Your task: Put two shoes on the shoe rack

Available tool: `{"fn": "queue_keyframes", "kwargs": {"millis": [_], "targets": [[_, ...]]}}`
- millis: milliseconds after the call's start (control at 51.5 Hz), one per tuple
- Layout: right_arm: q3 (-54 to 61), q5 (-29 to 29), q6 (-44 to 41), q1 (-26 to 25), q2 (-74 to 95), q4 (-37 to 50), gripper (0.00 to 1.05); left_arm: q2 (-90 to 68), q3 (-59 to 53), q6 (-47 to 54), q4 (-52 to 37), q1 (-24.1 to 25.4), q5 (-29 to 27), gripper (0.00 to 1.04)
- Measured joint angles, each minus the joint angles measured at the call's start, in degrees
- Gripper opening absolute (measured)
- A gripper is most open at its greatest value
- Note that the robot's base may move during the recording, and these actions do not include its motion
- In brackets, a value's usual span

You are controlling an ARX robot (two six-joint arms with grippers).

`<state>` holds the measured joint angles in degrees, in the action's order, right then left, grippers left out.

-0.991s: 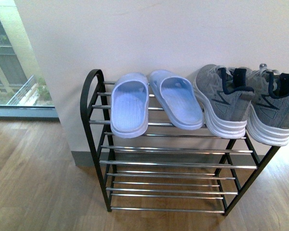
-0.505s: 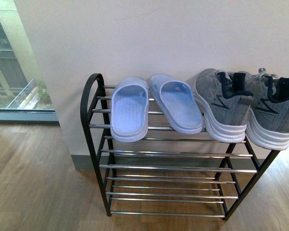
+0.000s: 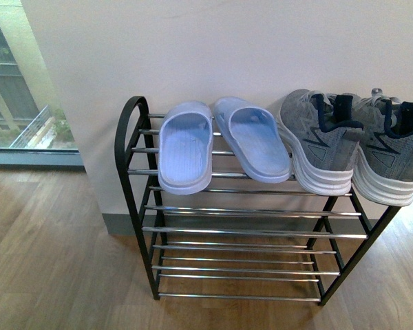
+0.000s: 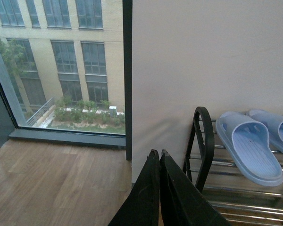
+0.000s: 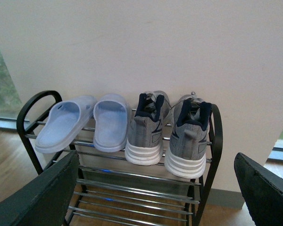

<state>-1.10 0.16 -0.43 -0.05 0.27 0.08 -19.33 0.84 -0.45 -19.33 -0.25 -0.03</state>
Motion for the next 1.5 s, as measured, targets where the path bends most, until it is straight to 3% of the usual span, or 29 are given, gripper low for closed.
{"fn": "queue_keyframes", "kwargs": {"millis": [486,602,836,1049,1069,1244,1496], "targets": [[0.0,0.0,0.0,0.0,0.0,0.0,0.95,9.2,0.0,0.0,9.1,0.0,0.0,0.01],[0.0,0.0,0.0,0.0,0.0,0.0,0.95,17.4,0.0,0.0,18.8,0.0,0.0,0.01],[0.0,0.0,0.0,0.0,0.0,0.0,0.95,18.4,0.0,0.0,19.3,0.1,0.0,0.01],[0.0,-0.1,0.0,0.0,0.0,0.0,0.95,18.4,0.0,0.0,19.3,0.1,0.0,0.39],[0.0,-0.1,0.0,0.0,0.0,0.0,0.95,18.4,0.0,0.0,19.3,0.1,0.0,0.64],[0.0,-0.1,0.0,0.0,0.0,0.0,0.95,18.4,0.0,0.0,19.3,0.1,0.0,0.96],[0.0,-0.1,0.0,0.0,0.0,0.0,0.95,18.4,0.0,0.1,19.3,0.1,0.0,0.95]]}}
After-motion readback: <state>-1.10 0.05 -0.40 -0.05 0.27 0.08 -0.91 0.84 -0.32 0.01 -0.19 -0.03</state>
